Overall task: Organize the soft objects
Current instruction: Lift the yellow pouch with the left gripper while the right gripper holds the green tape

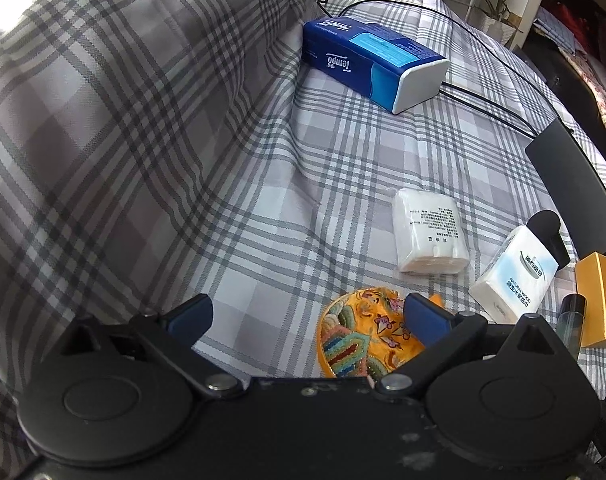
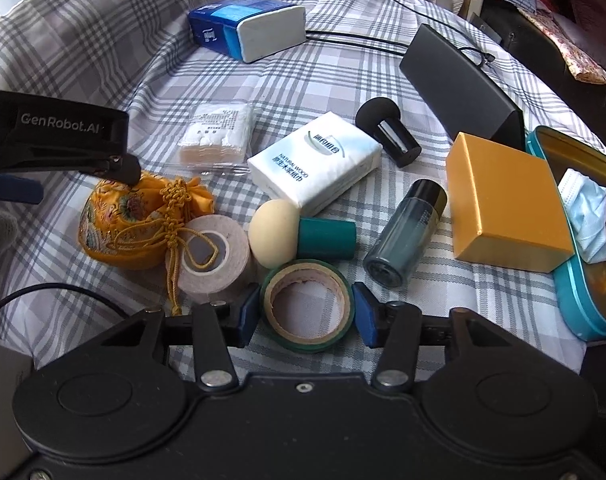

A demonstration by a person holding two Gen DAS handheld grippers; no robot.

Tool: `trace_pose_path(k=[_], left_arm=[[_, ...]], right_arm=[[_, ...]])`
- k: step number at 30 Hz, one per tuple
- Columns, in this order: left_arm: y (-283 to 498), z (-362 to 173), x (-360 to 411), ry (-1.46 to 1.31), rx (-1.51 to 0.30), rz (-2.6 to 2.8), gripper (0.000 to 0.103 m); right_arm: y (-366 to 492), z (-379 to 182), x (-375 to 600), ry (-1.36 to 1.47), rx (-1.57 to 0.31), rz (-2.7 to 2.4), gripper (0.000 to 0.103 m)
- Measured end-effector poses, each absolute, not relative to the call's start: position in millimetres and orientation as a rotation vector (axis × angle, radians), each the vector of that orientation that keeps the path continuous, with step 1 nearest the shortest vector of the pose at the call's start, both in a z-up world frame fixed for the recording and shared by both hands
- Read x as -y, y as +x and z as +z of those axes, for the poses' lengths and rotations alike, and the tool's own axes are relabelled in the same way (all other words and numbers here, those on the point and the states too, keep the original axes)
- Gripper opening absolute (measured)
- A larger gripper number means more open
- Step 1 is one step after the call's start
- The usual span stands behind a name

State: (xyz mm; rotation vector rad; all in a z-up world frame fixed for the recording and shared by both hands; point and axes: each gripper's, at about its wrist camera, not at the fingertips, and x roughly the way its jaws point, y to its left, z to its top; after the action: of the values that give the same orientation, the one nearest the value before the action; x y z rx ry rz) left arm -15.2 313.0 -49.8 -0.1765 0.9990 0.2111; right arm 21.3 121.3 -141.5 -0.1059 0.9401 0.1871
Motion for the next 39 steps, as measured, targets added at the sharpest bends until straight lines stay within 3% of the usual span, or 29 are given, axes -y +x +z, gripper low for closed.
trace_pose_path(k=[10,21,39], left_arm=[[-15.4,-47.3,-310.7,-0.193,-1.014,0.183,0.102],[-5.1,-55.2,-290.0,-0.142,-1.046,0.174,0.103],[11.5,-67.5,-274.9,-0.123,-1.088,0.163,0.103]], right_arm=[[1.7,-134.0,-127.7,-0.158,-0.971,0.255,0.049],[-3.8,-103.9,-100.7,-0.006,-0.926,0.254,0.049],[2.8,-99.0,-79.7,0.102,-0.941,0.250,0.049]])
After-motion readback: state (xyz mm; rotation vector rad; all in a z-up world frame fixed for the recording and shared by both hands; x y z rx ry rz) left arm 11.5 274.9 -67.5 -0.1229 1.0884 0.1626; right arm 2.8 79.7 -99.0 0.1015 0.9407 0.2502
